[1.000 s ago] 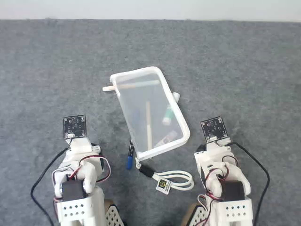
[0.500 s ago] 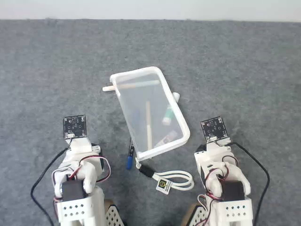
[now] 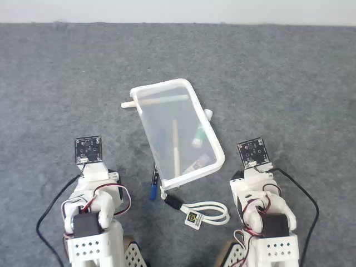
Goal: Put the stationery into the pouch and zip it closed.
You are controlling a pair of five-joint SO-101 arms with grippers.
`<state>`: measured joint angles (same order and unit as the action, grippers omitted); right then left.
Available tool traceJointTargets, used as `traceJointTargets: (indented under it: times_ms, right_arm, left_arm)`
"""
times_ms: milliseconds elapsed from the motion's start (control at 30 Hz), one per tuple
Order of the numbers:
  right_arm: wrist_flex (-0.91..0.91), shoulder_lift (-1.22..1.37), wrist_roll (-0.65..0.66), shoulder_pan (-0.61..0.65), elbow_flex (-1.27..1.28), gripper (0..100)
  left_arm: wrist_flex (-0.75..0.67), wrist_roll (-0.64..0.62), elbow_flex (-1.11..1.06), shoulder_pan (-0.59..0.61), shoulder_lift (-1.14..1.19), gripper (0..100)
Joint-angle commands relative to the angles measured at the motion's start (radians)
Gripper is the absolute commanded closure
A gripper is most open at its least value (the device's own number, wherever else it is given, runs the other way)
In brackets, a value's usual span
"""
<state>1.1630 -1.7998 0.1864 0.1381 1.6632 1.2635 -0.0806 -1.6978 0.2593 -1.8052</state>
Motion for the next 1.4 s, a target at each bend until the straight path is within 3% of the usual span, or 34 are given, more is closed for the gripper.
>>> traceJointTargets:
  times_ms: [0, 733, 900, 1133, 1367]
  right_arm:
    - [0.005, -0.005, 0.012, 0.002, 0.02, 98.1]
    - [0.005, -0.007, 0.008, 0.01, 0.02, 97.9]
    - [0.005, -0.007, 0.011, 0.076, 0.02, 97.9]
    - [0.102, -0.015, 0.012, 0.087, 0.017, 98.0]
    - [0.102, -0.015, 0.012, 0.087, -0.087, 97.9]
  left_arm:
    - [0.002, 0.011, 0.013, 0.005, -0.018, 99]
    - [0.002, 0.009, 0.013, 0.002, -0.018, 99]
    - [0.002, 0.011, 0.013, 0.0, -0.018, 99]
    - [0.002, 0.011, 0.013, -0.175, -0.018, 99]
    - [-0.002, 0.014, 0.015, -0.187, -0.018, 99]
